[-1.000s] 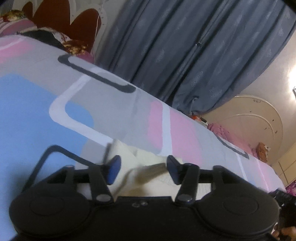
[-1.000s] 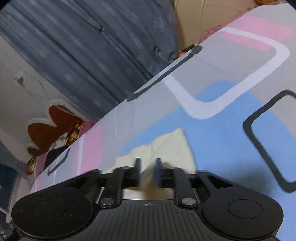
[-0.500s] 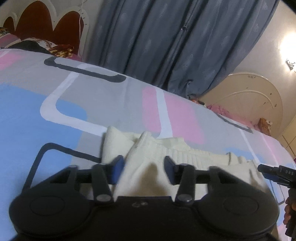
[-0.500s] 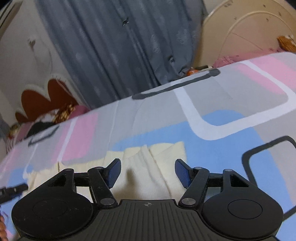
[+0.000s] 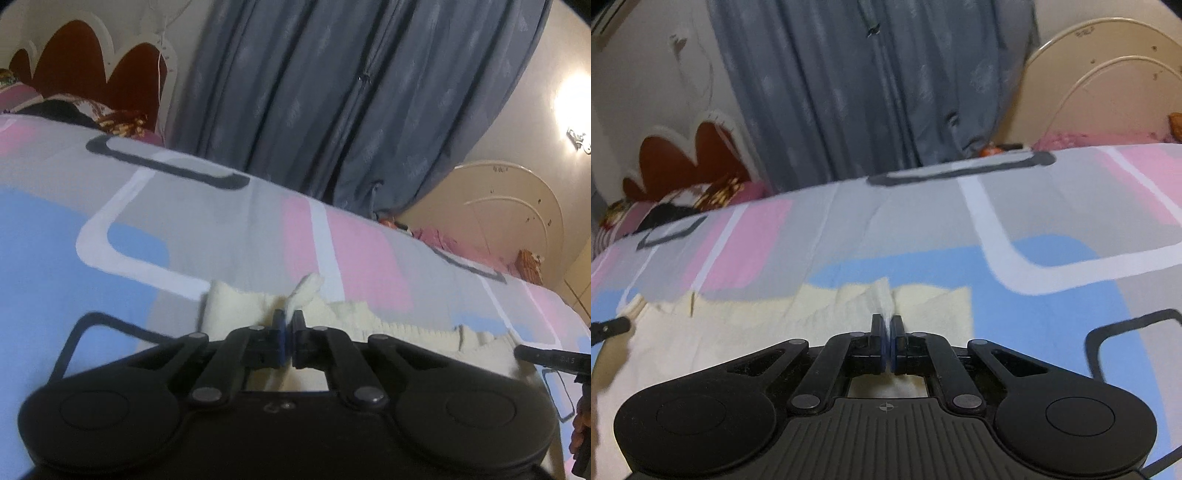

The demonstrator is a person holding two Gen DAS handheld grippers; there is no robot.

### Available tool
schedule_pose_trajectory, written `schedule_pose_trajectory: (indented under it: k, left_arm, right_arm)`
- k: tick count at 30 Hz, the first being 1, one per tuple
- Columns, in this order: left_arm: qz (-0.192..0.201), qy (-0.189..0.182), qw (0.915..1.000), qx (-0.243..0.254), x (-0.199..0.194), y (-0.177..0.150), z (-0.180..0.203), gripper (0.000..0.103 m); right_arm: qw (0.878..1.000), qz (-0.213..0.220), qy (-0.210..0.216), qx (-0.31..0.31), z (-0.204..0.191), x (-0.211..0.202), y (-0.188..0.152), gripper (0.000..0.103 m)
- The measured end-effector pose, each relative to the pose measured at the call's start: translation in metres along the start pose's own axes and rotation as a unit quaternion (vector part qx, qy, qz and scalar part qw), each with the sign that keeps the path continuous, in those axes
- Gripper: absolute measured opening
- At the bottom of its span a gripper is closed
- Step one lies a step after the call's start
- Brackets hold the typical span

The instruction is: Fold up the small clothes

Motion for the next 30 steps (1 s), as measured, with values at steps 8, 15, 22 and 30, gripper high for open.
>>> schedule_pose_trajectory:
  k: [8,15,22,30]
  left_arm:
    - [0.006,0.027,0.9995,-0.017,0.015,-0.002,-0.002,0.002]
    - [-0.001,0.049,0.9982,0.034,0.009,-0.014,0.000,0.021]
    - [0.026,0.009,0.9989,0.039,-0.032,-0.018,0.009,0.031]
    - [-0.012,-0.073,0.9897,0.123,-0.042,-0.057,0.069,0.031]
  right_arm:
    - [1.000,0.020,-0.021,-0.005,0.000,0.012,0.003,0.001]
    - [0.999,-0.008,-0.036,-0.010,0.002,0.016,-0.001,0.007]
    - [0.999,0.008,0.019,-0.036,-0.029,-0.020,-0.007,0.015]
    - [0.985,-0.048,0.118,-0.118,-0.107,-0.015,-0.055,0.015]
Point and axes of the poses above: each gripper's, at about its wrist camera, not at the fingertips, and x roughly the way its jaws point, z to its right, y to its top, the point moved 2 cm from there along x, roughly the way its jaws point, and after that the axes turned 8 degrees about y, right-handed, at the moved point
